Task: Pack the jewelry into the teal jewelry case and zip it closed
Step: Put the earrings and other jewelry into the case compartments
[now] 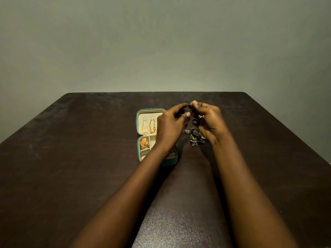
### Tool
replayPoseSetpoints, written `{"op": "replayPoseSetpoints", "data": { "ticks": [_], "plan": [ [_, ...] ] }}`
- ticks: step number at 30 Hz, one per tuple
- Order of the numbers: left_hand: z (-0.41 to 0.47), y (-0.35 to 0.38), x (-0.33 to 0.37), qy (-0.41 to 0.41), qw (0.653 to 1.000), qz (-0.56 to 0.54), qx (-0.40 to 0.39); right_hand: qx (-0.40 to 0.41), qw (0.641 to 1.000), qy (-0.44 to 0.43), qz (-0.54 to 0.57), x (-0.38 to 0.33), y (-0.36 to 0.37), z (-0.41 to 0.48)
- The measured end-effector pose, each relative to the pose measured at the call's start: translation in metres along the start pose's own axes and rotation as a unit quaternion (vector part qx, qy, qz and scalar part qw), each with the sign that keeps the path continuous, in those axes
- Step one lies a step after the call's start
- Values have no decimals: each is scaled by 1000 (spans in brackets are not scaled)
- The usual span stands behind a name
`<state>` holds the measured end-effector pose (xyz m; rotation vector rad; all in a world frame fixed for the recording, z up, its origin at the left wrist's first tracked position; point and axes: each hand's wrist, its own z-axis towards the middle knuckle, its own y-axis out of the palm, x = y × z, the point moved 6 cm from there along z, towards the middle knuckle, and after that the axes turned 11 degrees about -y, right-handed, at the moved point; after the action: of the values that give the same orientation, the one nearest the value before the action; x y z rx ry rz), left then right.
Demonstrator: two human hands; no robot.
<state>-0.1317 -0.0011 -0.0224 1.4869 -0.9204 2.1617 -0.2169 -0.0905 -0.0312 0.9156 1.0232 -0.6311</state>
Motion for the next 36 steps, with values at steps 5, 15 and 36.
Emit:
{"op": "replayPoseSetpoints", "data": {
  "ticks": [5, 15, 36],
  "plan": [
    [-1, -6, 1, 5, 994, -105, 10, -13, 999, 28, 45, 5, 8, -3],
    [6, 0, -3, -37, 990, -128, -37, -30, 999, 6, 30, -1, -1, -1],
    [41, 52, 9, 154, 796, 568, -141, 103, 980, -16, 167, -2, -56, 16]
  ]
}}
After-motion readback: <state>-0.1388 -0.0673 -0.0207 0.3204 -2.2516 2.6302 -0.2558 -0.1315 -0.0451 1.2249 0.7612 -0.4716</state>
